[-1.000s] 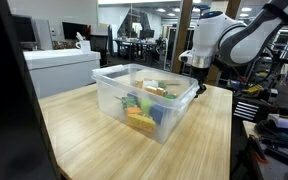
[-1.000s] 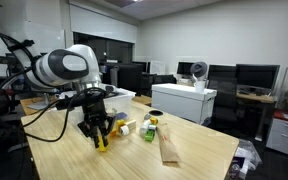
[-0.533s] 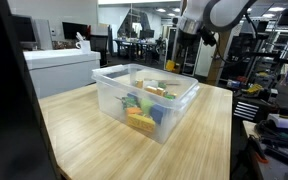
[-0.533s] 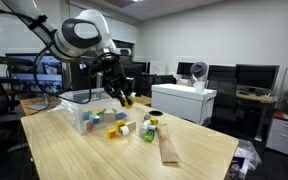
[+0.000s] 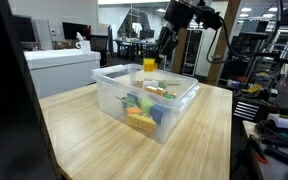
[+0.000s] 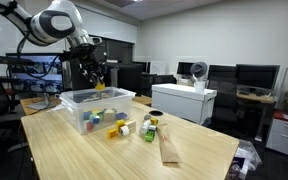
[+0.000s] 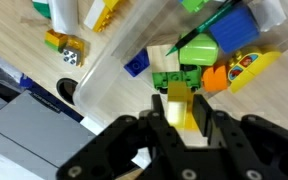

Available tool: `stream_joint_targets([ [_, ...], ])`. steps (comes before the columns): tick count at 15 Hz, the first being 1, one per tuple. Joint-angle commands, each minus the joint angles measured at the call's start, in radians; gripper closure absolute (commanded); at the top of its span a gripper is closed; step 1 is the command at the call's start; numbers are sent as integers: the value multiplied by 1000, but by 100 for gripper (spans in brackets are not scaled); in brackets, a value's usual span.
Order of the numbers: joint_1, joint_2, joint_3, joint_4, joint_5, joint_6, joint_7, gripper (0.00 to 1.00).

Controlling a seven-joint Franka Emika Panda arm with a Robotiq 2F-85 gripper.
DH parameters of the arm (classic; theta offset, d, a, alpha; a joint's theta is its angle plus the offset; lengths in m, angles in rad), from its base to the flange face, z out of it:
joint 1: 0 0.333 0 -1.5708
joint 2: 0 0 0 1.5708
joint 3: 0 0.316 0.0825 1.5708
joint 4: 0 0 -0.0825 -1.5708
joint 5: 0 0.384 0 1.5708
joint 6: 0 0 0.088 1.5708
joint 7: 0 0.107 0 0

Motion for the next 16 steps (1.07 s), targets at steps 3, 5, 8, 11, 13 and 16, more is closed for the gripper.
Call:
stream_joint_targets([
  [3,-3,73,-47,97,135,-14,-37,20],
  [5,-30,107,-108,155,201,-19,-87,7],
  [8,-126,195,-179,211,197,-5,-85,0],
  [11,-194,293,-188,228,175,-29,-21,0],
  [13,-211,344,-171,233,198,-70,-29,0],
  [16,-221,432,-135,247,209,-83,-24,0],
])
